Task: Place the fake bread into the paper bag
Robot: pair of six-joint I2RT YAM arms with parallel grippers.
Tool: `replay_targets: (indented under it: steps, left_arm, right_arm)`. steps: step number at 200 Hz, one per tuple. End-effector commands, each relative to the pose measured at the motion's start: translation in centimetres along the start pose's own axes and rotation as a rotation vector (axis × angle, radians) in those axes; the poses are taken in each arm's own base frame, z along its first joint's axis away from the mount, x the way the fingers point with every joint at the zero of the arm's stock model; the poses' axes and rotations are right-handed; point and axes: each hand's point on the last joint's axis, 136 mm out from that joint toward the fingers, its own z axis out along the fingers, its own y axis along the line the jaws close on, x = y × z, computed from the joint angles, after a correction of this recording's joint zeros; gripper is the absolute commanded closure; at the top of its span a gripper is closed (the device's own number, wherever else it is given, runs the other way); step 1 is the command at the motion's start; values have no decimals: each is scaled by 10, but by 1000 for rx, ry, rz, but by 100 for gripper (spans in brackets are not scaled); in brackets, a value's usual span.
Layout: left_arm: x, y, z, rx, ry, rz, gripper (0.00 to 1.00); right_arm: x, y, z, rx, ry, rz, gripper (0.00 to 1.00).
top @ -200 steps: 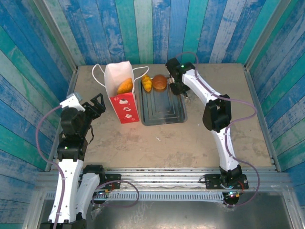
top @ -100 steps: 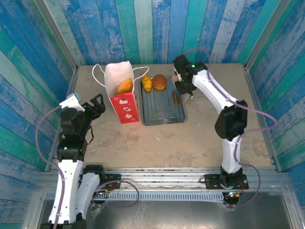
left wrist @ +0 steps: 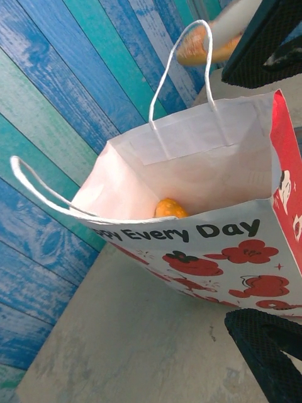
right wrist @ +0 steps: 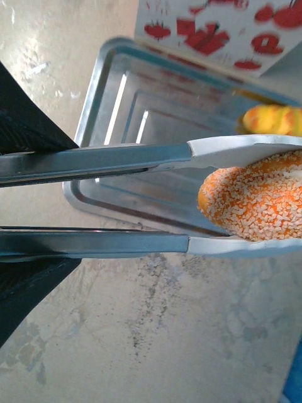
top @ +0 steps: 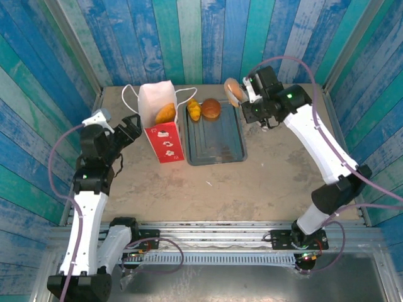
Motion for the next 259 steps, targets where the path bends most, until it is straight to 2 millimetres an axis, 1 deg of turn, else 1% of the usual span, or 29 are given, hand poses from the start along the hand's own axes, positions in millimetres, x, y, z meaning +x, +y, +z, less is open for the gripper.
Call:
replay_targets:
  steps: [1,5,11,13,15,33,49,64,96,109,128,145,162,173,184,205,229,259]
  left_arm:
    - [-2,-9,8,34,29,-15,6]
    - [-2,-9,10,35,30,-17,6]
    - [-2,-7,15,30,35,-19,6]
    - [-1,-6,16,29,38,-21,6]
    - [-1,-6,18,28,38,-23,6]
    - [0,-6,28,35,53,-27,4]
    - [-1,-5,37,34,60,-17,0]
    - [-2,-3,45,27,67,-13,4]
    - [-1,0,59,22,87,-17,10]
    - [1,3,63,14,91,-20,15]
    - [3,8,66,0,94,-23,19]
    - [4,12,65,-16,85,-26,23]
    - [5,15,63,-26,80,-26,27]
    - [6,16,62,-26,81,-23,32]
    - [7,17,61,-28,82,-22,37]
    - [9,18,60,-34,83,-20,43]
    - [10,20,59,-41,83,-16,48]
    - [11,23,58,-51,85,-11,53]
  right_arm:
    - [-17,18,-43,-62,-124,-18,66]
    - [-18,22,-48,-72,-137,-27,66]
    - [-22,23,-55,-79,-159,-28,66]
    - [-22,32,-59,-98,-166,-46,66]
    - [-22,36,-62,-107,-172,-54,66]
    - [-29,56,-80,-161,-216,-87,66]
    - [-33,76,-90,-221,-234,-114,66]
    - [-36,96,-94,-275,-242,-145,66]
    - [-46,138,-93,-355,-248,-204,66]
    - [-51,154,-88,-380,-245,-226,66]
    - [-57,175,-82,-418,-241,-254,66]
    - [-59,191,-70,-442,-222,-277,66]
    - [-60,200,-56,-451,-194,-294,66]
    - [-58,204,-47,-447,-172,-306,66]
    - [-58,208,-41,-454,-162,-317,66]
    - [-55,216,-31,-475,-140,-332,65]
    - [-49,217,-23,-472,-113,-344,65]
    - [-40,214,-12,-453,-68,-362,65]
